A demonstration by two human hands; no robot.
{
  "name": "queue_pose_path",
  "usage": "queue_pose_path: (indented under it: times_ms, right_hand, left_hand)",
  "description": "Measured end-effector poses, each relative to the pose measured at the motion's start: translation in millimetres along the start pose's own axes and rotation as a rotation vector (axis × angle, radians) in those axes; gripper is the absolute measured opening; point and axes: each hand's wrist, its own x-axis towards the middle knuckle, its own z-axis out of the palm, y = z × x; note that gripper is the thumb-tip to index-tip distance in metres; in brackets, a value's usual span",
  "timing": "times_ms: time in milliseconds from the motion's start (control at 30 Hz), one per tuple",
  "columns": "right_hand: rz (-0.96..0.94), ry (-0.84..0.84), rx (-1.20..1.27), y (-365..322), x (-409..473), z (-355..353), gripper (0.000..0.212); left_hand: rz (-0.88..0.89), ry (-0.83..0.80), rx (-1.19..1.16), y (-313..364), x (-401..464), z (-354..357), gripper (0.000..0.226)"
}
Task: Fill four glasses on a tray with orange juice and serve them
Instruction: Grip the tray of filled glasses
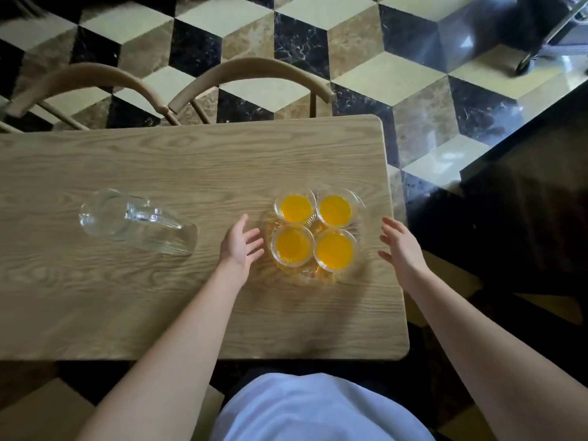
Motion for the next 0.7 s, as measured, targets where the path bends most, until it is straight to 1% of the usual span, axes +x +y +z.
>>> queue_pose_path:
  times_ms: [33,100,200,300,433,500,600,700]
  right_hand:
    - [-0.030,-0.025,-0.033,0.9,4.1,0.9,0.045]
    - [-0.056,-0.041,-0.068,1.8,13.5,3.4,0.049]
    - [-0.057,-0.007,-0.104,5.6,27.5,5.5,0.053]
    - [-0.055,-0.001,-0.132,10.1,39.5,6.8,0.054]
    - [-0.035,0.014,-0.081,13.4,52.4,8.6,0.049]
    - [-0.026,0.023,-0.060,13.9,54.8,8.6,0.044]
    - [-0.044,0.030,-0.099,13.9,57.1,9.5,0.037]
    - [-0.042,0.054,-0.113,15.0,59.8,11.3,0.039]
  left_hand:
    - [0.030,-0.008,0.026,-1.2,3.3,0.8,0.048]
    - [0.071,-0.015,0.108,-2.8,7.9,3.3,0.060]
    - [0.070,-0.001,0.184,-2.0,16.0,6.8,0.071]
    - [0.040,-0.011,0.157,-1.3,29.2,5.9,0.069]
    - [-0.016,-0.049,0.094,-0.5,44.5,1.4,0.069]
    - [-0.035,-0.079,0.105,0.4,50.4,-1.1,0.071]
    - [-0.049,-0.122,0.156,2.7,55.3,-1.5,0.072]
    - [-0.059,-0.154,0.214,6.3,59.1,1.6,0.071]
